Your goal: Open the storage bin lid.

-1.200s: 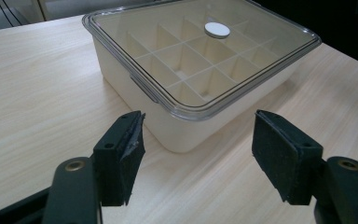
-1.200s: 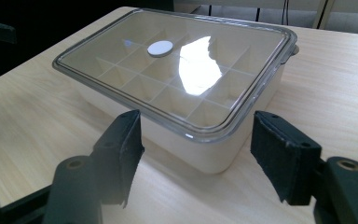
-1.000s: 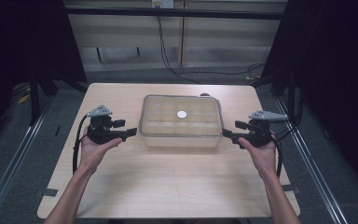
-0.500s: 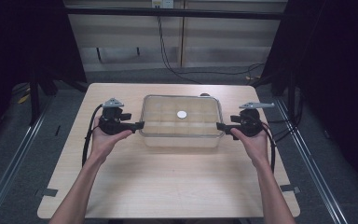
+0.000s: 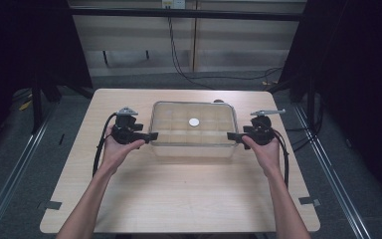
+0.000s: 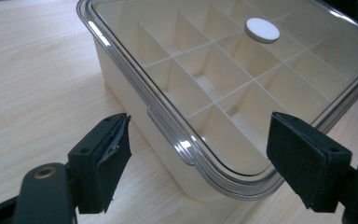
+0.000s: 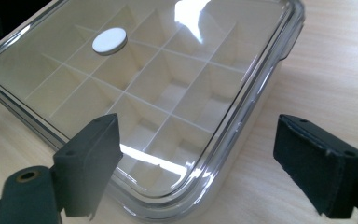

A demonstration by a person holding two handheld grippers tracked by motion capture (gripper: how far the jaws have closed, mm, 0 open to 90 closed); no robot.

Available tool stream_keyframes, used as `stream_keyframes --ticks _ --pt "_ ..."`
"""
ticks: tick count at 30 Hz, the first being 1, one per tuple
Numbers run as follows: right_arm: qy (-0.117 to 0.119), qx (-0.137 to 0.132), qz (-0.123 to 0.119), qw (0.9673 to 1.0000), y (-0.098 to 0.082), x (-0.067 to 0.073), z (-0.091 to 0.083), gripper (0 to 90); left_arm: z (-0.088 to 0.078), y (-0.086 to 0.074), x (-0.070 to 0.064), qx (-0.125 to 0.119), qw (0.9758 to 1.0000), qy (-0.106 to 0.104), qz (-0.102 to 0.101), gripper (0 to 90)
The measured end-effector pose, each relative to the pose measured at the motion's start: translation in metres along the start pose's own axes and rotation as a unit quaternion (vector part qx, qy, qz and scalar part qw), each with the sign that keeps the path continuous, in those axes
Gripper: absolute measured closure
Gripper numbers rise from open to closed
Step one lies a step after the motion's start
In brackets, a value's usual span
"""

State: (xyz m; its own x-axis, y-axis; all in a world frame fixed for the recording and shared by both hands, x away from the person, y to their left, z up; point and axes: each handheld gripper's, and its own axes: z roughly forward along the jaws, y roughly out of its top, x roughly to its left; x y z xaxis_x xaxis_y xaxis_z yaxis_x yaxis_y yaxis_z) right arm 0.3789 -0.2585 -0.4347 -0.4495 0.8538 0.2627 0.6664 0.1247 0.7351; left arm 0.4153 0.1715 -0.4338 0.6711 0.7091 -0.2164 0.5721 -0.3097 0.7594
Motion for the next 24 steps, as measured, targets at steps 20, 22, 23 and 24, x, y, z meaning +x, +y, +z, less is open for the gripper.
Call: stream_keyframes --ticks 20,22,23,24 --pt "0.002 0.019 -0.021 0.9996 0.019 0.001 0.022 15.1 0.024 0.015 0.002 0.041 0.9991 -0.008 -0.004 23.2" --pt "0.0 0.019 -0.014 0.9997 0.019 0.0 0.024 14.5 0.026 0.017 0.001 0.038 0.9993 -0.005 0.001 24.2" --pt "0.002 0.022 -0.01 0.9997 0.02 -0.001 0.024 14.4 0.026 0.017 0.001 0.041 0.9991 -0.004 0.002 23.5" --pt "0.003 0.025 -0.009 0.9997 0.02 -0.001 0.024 14.7 0.027 0.018 0.0 0.041 0.9992 -0.003 -0.002 23.5"
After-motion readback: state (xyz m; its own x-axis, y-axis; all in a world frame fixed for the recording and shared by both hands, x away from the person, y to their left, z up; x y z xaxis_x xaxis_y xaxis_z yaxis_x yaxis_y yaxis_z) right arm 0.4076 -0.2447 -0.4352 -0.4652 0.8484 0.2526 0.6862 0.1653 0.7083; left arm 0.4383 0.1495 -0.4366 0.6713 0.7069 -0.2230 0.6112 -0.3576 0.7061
